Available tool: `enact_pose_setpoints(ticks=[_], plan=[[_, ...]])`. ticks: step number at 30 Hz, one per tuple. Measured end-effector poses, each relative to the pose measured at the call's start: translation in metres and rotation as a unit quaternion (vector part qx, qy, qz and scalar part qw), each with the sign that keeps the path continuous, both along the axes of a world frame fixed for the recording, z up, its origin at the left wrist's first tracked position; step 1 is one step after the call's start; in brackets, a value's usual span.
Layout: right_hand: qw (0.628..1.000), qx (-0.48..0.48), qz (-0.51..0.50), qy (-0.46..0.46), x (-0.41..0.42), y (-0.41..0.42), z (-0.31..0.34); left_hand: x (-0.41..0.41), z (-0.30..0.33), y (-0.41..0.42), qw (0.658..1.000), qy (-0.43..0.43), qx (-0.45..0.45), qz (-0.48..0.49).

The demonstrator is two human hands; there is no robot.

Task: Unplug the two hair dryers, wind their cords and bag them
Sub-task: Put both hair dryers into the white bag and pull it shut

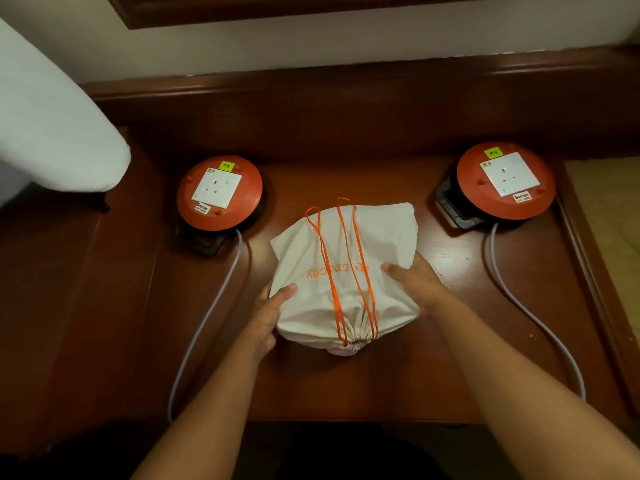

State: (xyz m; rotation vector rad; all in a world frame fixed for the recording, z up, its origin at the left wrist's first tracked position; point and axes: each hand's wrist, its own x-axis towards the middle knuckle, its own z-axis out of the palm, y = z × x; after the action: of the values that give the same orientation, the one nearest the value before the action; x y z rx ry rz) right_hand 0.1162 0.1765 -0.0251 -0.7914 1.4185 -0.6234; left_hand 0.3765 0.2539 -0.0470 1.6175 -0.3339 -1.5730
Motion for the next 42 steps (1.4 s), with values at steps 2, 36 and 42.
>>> enact_pose_setpoints(ticks=[2, 36, 42], plan=[[0.995, -0.062, 0.016, 0.071, 0.003, 0.003, -0.001, 0.0, 0.0, 0.0, 1.0, -0.009, -0.016, 0.009], [0.968, -0.203, 0.02, 0.147, 0.01, -0.097, 0.014, -0.002, 0.036, -0.137, 0.995, -0.047, -0.092, -0.003], [0.97, -0.202, 0.01, 0.137, 0.014, -0.125, 0.008, 0.003, 0.022, -0.163, 0.993, -0.054, -0.105, 0.0]])
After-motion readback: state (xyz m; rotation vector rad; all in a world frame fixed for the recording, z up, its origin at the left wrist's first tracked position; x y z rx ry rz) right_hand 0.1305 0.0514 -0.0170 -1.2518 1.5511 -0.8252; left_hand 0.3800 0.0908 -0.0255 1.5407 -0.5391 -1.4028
